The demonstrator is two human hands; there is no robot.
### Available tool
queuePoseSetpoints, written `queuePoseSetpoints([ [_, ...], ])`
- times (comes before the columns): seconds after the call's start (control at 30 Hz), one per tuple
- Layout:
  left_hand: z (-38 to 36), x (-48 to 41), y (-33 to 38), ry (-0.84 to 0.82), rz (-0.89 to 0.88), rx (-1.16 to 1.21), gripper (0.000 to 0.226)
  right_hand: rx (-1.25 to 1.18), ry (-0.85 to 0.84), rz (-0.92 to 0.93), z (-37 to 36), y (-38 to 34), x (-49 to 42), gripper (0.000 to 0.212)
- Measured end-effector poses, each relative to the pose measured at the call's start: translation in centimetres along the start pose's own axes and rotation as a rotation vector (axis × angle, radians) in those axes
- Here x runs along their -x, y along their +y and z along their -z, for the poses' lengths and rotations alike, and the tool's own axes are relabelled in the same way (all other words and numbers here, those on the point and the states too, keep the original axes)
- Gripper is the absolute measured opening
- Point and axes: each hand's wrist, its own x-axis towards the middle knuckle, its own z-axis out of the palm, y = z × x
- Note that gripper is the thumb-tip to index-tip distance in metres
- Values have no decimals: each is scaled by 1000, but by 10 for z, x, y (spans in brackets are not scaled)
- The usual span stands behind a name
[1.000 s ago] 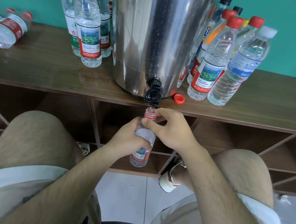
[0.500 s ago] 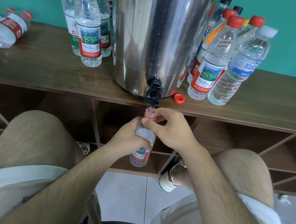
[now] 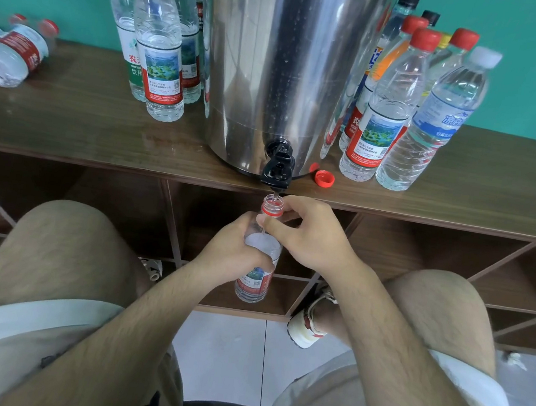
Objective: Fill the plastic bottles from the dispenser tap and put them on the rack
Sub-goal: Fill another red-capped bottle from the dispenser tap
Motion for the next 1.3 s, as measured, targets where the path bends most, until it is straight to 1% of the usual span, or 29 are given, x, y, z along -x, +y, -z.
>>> queuePoseSetpoints([
  [1.3, 2, 9, 11, 2, 35, -27, 76, 19, -12, -13, 1, -1, 1, 22],
])
